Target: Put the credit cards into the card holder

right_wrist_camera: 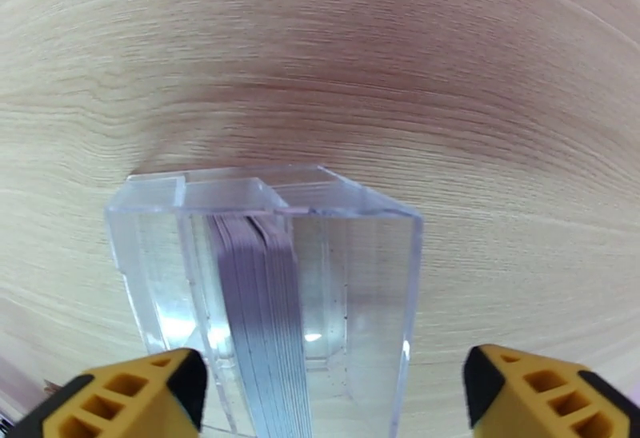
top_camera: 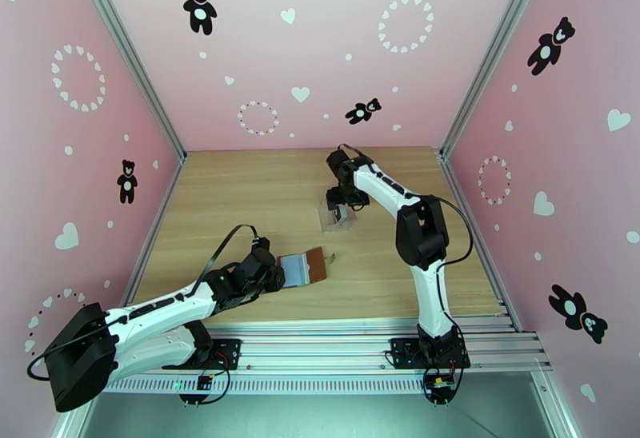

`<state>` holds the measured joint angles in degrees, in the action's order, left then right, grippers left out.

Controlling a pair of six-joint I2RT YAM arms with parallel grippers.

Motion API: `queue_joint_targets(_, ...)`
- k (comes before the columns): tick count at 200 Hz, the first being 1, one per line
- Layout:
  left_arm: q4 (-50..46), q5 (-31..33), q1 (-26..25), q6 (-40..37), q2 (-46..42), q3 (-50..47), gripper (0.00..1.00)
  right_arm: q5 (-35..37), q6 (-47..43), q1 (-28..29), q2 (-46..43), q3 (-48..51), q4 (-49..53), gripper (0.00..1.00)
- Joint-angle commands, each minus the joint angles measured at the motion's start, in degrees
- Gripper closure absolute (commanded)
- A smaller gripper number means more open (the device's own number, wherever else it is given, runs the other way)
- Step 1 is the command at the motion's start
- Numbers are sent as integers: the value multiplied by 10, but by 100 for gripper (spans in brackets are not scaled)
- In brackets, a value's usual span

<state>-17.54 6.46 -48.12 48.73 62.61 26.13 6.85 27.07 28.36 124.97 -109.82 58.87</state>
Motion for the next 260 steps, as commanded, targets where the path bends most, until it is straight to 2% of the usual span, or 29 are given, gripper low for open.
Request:
queue_joint_targets(1,-3,2,3,2,-6,-4,69,-23,-8,0,-21,-16,26,25)
queue_joint_targets(10,-4,2,3,2,-6,-4,69,-23,-8,0,-19,-15,27,30)
queue_joint_targets(24,-6,2,3,3,-6,-4,69,-22,-9,1,-16,-14,26,31)
queue_joint_targets(44,-6,3,3,3,-6,-3,69,-28,-12,3,-9,-16,27,27)
queue_joint_targets(67,-4,1,3,4,-4,-3,69,-23,-13,5,-1,-19,29,27)
queue_joint_targets(99,-4,2,3,4,-4,-4,69,15,-17,9,15,-34,47,21)
queue_joint_targets(124,-3,1,3,4,-3,-4,69,30,-17,10,22,-36,49,20)
queue_joint_targets(143,-3,1,3,4,-3,-3,69,36,-16,11,26,-39,51,25)
queue_joint_targets(199,-12,5,3,5,-8,-2,69,75,-14,31,8,-56,73,29)
queue_joint_targets(219,-14,6,3,5,-13,-3,69,59,-11,35,2,-57,71,34)
queue_joint_targets(234,-14,7,3,5,-15,-4,69,48,-9,35,7,-59,70,41)
queue_joint_targets(260,-15,5,3,5,-14,-3,69,46,-4,36,28,-69,75,44)
